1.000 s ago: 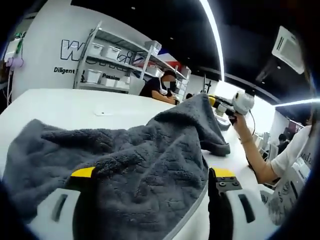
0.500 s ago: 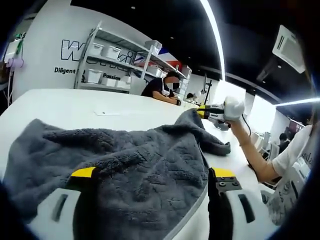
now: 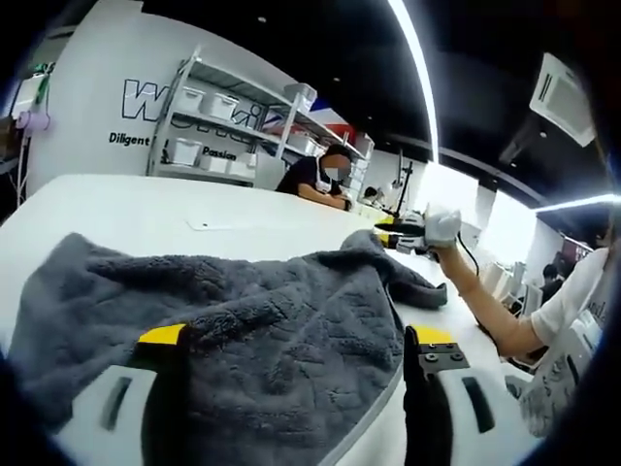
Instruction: Fold the towel on the table until its edges align and the towel forms a compact rectangular stack.
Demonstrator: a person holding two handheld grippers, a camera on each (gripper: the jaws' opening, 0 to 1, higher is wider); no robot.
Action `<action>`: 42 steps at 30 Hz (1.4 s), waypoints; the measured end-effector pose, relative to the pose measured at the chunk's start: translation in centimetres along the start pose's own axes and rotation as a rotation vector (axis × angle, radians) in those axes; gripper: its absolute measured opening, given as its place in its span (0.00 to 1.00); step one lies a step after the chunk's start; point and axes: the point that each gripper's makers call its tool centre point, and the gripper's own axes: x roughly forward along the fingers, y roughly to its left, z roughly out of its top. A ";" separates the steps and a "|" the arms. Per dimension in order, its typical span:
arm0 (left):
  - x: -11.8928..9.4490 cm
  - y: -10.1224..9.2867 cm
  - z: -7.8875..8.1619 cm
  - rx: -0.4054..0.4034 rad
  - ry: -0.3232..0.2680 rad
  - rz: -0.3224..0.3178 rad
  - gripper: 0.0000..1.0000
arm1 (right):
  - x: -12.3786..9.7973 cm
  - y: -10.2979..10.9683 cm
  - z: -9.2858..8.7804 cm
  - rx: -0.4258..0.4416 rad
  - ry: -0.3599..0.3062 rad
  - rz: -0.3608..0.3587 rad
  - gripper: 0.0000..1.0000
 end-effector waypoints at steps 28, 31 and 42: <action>-0.4 1.0 0.9 0.006 -0.044 0.033 0.96 | -0.9 -5.0 -4.1 0.353 0.013 -0.055 0.99; -0.3 1.0 0.8 0.008 -0.042 0.034 0.96 | -0.7 -4.3 -5.2 0.361 0.045 -0.013 0.99; -0.3 1.0 0.7 0.014 -0.034 0.037 0.96 | 0.5 0.2 -7.3 0.418 0.117 0.195 0.71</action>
